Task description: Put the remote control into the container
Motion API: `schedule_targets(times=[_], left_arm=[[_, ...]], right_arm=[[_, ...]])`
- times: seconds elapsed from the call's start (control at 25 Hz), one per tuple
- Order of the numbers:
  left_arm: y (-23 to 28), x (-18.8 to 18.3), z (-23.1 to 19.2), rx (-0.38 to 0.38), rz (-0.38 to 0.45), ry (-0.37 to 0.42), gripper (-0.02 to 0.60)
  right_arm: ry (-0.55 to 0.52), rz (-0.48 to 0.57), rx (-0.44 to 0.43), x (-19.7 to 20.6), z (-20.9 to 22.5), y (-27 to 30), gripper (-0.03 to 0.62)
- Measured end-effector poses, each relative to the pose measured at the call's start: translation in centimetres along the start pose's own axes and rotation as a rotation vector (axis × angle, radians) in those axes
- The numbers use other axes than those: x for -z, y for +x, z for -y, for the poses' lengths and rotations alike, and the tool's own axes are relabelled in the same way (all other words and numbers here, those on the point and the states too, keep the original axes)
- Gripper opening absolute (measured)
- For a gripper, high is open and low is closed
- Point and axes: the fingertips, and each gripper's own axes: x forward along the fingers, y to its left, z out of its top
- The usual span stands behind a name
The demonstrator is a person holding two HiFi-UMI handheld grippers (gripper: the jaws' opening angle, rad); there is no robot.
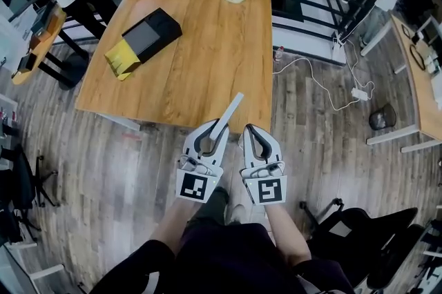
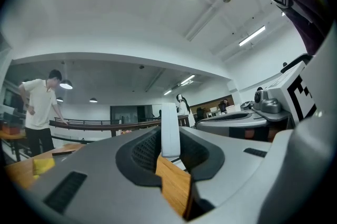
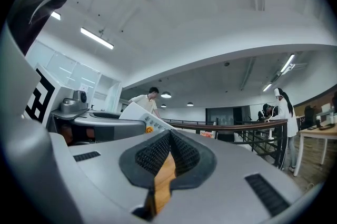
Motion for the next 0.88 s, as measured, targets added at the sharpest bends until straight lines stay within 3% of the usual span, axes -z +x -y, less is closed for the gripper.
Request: schedule_targets(times=[0.36, 0.6, 0.88], left_arm=[[2.5, 0.7, -5.7, -0.022, 0.053, -0.069, 0.081], [3.2, -2.0, -9.2, -0.082, 0.138, -0.229, 0.081], [4.1, -2.6, -11.7, -0.086, 0.123, -0.129, 0.081]], right_arm=[[-0.042, -0.016, -0.014, 0.0, -1.2, 6.5, 0.018], [-0.066, -0.006, -0.011, -3.1, -1.7, 9.0, 0.018], [-0.087, -0.027, -0.032, -3.6, -1.6, 11.5, 0.018]])
